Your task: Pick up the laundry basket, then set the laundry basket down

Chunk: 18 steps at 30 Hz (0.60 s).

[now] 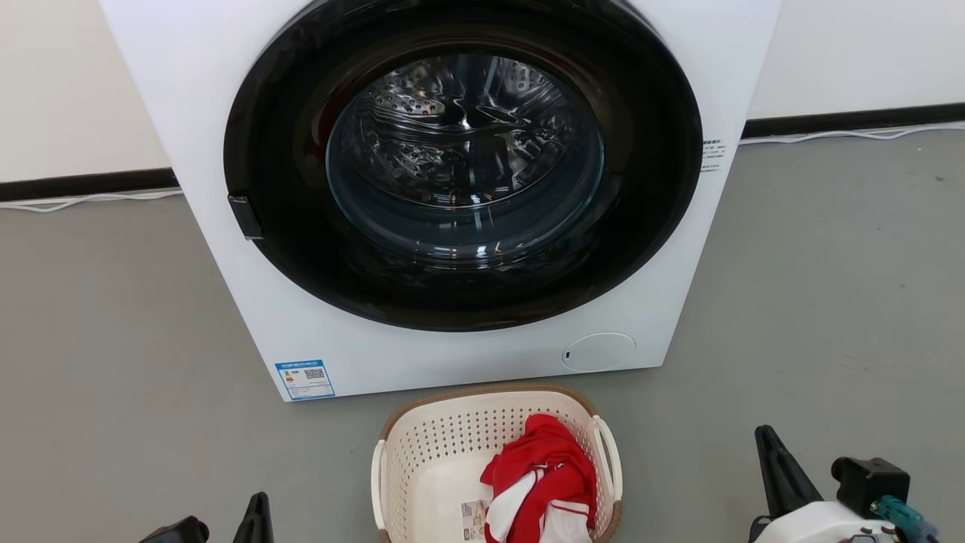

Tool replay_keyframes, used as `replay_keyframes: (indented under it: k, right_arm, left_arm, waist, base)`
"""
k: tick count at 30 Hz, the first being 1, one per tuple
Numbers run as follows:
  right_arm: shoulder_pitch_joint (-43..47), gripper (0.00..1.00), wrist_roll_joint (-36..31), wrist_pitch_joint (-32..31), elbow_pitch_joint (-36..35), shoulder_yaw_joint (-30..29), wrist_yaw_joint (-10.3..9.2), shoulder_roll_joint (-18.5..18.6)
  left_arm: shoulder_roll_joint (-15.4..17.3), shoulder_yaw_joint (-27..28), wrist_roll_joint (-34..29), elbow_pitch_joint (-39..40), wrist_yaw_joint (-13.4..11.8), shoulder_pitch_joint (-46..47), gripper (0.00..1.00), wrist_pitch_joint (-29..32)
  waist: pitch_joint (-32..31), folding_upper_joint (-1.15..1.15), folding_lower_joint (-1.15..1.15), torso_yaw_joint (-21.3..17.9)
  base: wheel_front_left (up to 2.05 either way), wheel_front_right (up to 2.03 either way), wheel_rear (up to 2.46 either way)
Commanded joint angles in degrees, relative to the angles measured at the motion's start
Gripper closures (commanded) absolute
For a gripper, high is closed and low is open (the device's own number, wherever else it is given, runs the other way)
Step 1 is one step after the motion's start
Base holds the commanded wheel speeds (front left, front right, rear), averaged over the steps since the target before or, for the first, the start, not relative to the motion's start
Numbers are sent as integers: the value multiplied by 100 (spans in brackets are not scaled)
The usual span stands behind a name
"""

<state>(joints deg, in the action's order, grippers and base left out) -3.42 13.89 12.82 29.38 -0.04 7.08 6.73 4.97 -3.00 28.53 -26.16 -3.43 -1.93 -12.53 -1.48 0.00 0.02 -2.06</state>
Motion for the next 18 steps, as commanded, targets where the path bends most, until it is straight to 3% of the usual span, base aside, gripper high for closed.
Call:
replay_keyframes:
  k: [1, 18]
  right_arm:
    - [-168, 100, 196, -67, -198, -55, 4, 41]
    - [-175, 100, 1336, -329, -411, -128, 9, -23]
  left_arm:
    - [30, 71, 151, 167, 86, 190, 100, 33]
    - [-6, 194, 1079, 329, 235, 280, 100, 303]
  waist:
    - [9, 0, -1, 3]
    - [36, 0, -2, 33]
  base:
    - [0, 0, 0]
    - [0, 0, 0]
